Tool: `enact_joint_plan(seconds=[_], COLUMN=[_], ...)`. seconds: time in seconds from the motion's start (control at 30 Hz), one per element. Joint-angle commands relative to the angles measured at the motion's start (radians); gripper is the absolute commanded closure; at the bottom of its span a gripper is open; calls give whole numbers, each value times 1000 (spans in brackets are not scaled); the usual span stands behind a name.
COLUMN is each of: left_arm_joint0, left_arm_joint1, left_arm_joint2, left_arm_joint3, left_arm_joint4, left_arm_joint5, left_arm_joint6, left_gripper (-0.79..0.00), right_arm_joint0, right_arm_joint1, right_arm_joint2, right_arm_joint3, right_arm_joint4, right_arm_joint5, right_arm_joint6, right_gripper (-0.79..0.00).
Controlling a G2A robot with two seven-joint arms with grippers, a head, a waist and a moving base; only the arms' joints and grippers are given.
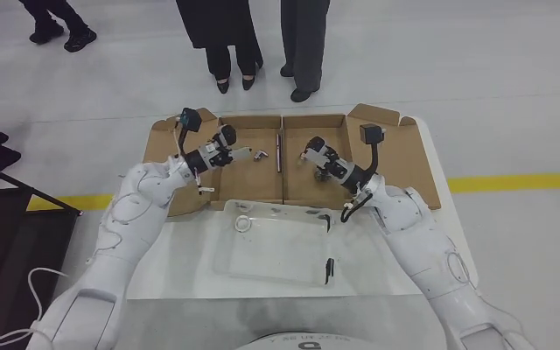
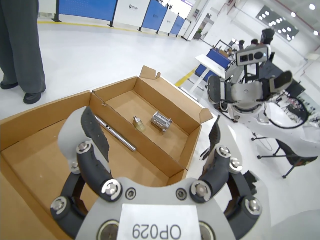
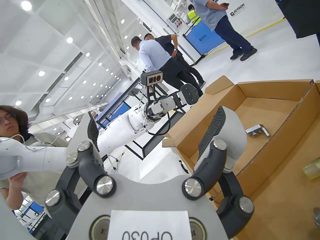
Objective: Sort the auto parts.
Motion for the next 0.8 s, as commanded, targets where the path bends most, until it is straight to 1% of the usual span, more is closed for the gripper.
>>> enact_joint_plan(seconds=[0.0, 0.17, 0.3, 0.47, 0.53, 0.67, 0.77], left_arm_joint0=[13, 43, 67, 98, 106, 122, 131], left_arm_joint1=[10, 27, 38, 52, 56, 59, 61], left_arm_joint2=[-8, -23, -20, 16, 36, 84, 89], left_arm_joint3=[-38, -107, -167, -270, -304, -379, -418], left_arm_joint4=[61, 83, 103, 131, 147, 185, 170], left_arm_joint5=[-22, -40, -60, -60, -59, -19, 24], left_arm_joint6=[-39, -112, -158, -234, -282, -374, -380], left_gripper=[-785, -785, -785, -785, -785, -785, -785], right_arm_joint0=[0, 0, 0, 0, 0, 0, 0], right_arm_joint1=[0, 0, 0, 0, 0, 0, 0], right_arm_joint2=[0, 0, 0, 0, 0, 0, 0], right_arm_joint3=[0, 0, 0, 0, 0, 0, 0], right_arm_joint4=[0, 0, 0, 0, 0, 0, 0], right_arm_joint5=[0, 0, 0, 0, 0, 0, 0], right_arm_joint6=[0, 0, 0, 0, 0, 0, 0], right_gripper=[-785, -785, -785, -785, -785, -785, -785])
